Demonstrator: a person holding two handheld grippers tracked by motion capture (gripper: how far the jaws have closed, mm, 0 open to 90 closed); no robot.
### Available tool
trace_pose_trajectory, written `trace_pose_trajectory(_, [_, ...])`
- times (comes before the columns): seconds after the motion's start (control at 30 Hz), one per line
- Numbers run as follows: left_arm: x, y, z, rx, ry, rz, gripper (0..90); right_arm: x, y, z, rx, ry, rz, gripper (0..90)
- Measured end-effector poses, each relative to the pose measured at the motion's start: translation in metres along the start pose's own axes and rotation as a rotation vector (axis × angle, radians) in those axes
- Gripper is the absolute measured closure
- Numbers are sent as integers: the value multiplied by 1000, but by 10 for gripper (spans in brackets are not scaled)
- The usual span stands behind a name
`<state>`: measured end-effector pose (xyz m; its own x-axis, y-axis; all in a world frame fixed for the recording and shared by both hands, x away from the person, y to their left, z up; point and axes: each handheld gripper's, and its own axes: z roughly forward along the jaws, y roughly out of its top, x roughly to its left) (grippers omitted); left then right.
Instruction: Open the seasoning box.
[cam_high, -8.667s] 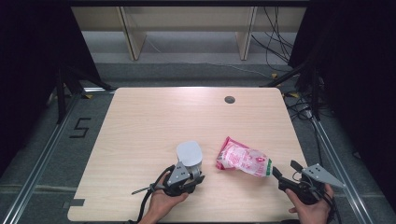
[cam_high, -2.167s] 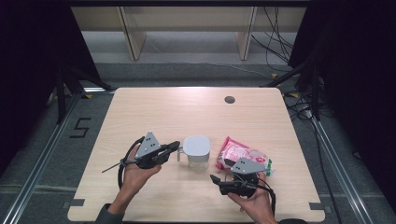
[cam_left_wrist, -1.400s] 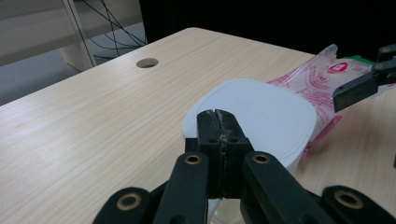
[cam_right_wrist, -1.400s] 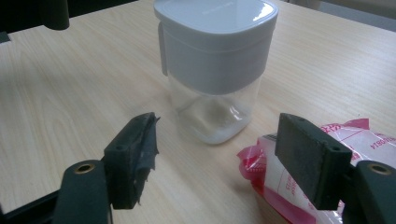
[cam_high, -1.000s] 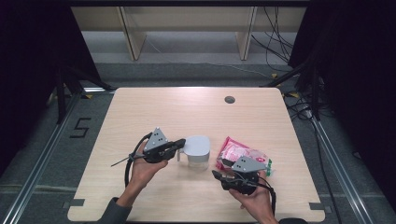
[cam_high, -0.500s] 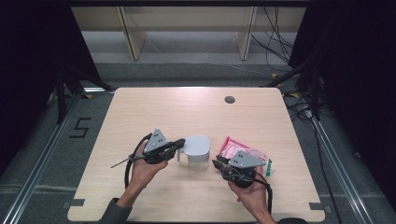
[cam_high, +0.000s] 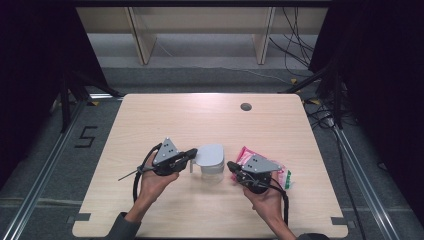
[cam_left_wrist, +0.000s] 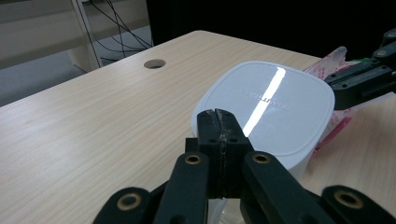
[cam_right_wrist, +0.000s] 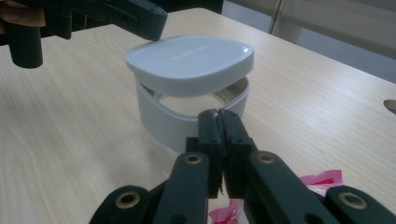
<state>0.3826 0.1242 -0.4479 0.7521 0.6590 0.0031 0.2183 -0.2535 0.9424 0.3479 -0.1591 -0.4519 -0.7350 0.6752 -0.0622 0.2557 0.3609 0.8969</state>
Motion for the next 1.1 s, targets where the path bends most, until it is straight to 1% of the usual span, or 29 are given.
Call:
trace_pose_trajectory(0.03, [0,0,0,1,-2,5,893,0,0,1,-13,-5,2,900])
trace_pose_trajectory(0.07, [0,0,0,1,-3,7,893,0,0,2,-8,2,-1,900])
trace_pose_trajectory(0.1, [0,0,0,-1,-2,4,893,1,1,3,6,8,-4,900])
trace_pose_trajectory(0.13, [0,0,0,-2,-3,-8,893,1,2,3,6,3,4,900])
trace_pose_trajectory(0.17, [0,0,0,-1,-2,-8,893,1,2,5,3,-2,-5,900])
trace_pose_trajectory(0.2, [0,0,0,1,-1,6,893,2,3,5,4,1,4,900])
trace_pose_trajectory(0.23, [0,0,0,1,-2,6,893,2,4,6,4,9,6,900])
trace_pose_trajectory(0.3, [1,0,0,-2,-1,-7,893,1,4,8,3,1,0,900])
trace_pose_trajectory(0.37, [1,-1,0,0,-1,-6,893,2,4,9,14,5,23,900])
trace_pose_trajectory(0.4, [1,-1,0,1,0,-4,893,0,4,10,-5,2,-2,900])
trace_pose_trajectory(0.43, [1,-1,0,1,0,-4,893,1,5,10,9,14,-1,900])
trace_pose_trajectory(0.47, [2,-1,0,-4,-4,-7,893,2,6,9,20,5,7,900])
trace_pose_trajectory(0.5, [3,-1,1,-7,-4,-1,893,1,7,9,17,7,-3,900])
trace_pose_trajectory(0.53, [3,-1,1,-7,-3,-4,893,1,7,10,-1,-2,-20,900])
trace_pose_trajectory(0.57, [2,-1,0,-6,-4,-2,893,1,9,11,1,8,-20,900])
trace_pose_trajectory(0.6, [2,-1,0,-3,-1,-7,893,3,10,10,11,11,-7,900])
trace_pose_trajectory(0.67, [2,-2,1,-8,-6,-4,893,4,13,10,8,7,-24,900])
trace_pose_trajectory(0.73, [2,-2,0,-7,-7,-18,890,4,14,12,2,12,-25,900])
trace_pose_trajectory(0.77, [2,-2,0,-7,-7,-18,872,4,14,12,-2,11,-39,900])
trace_pose_trajectory(0.8, [4,-2,-2,-16,-12,-27,857,5,14,13,3,20,-25,900])
trace_pose_trajectory(0.83, [4,-2,-2,-16,-12,-27,842,5,14,13,3,20,-25,900])
trace_pose_trajectory(0.87, [7,-2,-5,-15,-10,-11,815,4,15,13,-17,5,-49,900])
trace_pose_trajectory(0.9, [8,-2,-7,-15,-12,-20,802,4,16,12,-13,1,-43,900])
trace_pose_trajectory(0.93, [10,-2,-10,-20,-5,-37,778,5,16,12,-14,2,-31,900])
trace_pose_trajectory(0.97, [11,-3,-12,-27,-7,-48,753,5,17,13,-19,10,-42,900])
trace_pose_trajectory(1.0, [11,-3,-12,-27,-7,-48,745,5,17,13,-19,10,-42,900])
trace_pose_trajectory(1.03, [13,-4,-17,-24,-20,-48,720,7,17,13,-8,15,-19,900])
trace_pose_trajectory(1.07, [12,-5,-20,-9,-22,-38,709,7,17,14,-8,17,-20,900])
trace_pose_trajectory(1.1, [12,-7,-22,0,-22,-32,693,6,18,14,-17,7,-36,900])
